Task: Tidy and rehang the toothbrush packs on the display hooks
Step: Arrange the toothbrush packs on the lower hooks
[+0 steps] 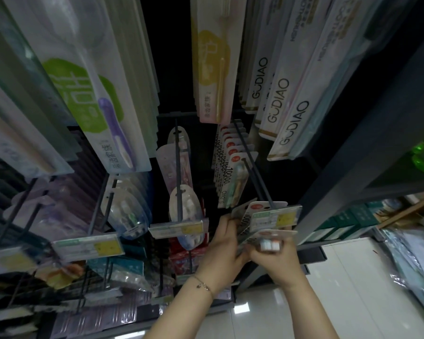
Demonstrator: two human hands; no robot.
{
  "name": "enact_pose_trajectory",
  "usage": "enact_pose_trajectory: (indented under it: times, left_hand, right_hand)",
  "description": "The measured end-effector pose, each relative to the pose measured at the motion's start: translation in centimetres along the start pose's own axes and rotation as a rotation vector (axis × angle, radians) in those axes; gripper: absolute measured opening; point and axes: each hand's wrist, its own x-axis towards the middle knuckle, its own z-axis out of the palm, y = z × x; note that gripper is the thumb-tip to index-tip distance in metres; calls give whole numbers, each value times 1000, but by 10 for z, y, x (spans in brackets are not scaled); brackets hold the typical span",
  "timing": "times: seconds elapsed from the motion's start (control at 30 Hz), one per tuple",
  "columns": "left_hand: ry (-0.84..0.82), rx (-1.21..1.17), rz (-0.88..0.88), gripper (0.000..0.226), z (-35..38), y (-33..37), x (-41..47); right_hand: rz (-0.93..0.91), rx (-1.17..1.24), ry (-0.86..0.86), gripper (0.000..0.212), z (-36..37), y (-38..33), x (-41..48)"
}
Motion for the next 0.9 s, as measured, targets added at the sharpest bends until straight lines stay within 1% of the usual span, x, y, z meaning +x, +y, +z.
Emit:
enact_pose_trajectory:
  times: [0.1, 0.2, 0.33, 0.4, 0.53, 0.57, 0.7, 0.83, 0.9]
  left_hand:
    - [-35, 51, 3, 60, 0, 1, 1]
    - [-67, 104, 9, 61, 0, 1, 2]
    - [-115, 189, 4, 64, 0, 1, 1]
    - [-133, 234, 9, 65, -2, 3, 0]
    - [-130, 292, 38, 65, -6, 11, 0]
    - [-127, 307, 42, 64, -6, 13, 0]
    - [-151, 362, 38, 68, -9, 17, 0]
    - [-227, 277, 67, 79, -18, 18, -1]
    - [-247, 226, 98, 72, -23, 15, -4]
  right_hand:
    - [-1, 13, -10, 49, -2, 2, 0]
    - [-3, 40, 22, 39, -3, 4, 1]
    - [32, 28, -3, 46, -6, 8, 1]
    - [44, 20, -7, 55, -8, 9, 1]
    - [59, 27, 15, 81, -9, 7, -1]
    - [64, 29, 18, 83, -9, 5, -2]
    - [87, 58, 6, 77, -11, 1, -3]
    - [90, 41, 21, 93, -13, 5, -5]
    - [102, 27, 16, 98, -13, 9, -6]
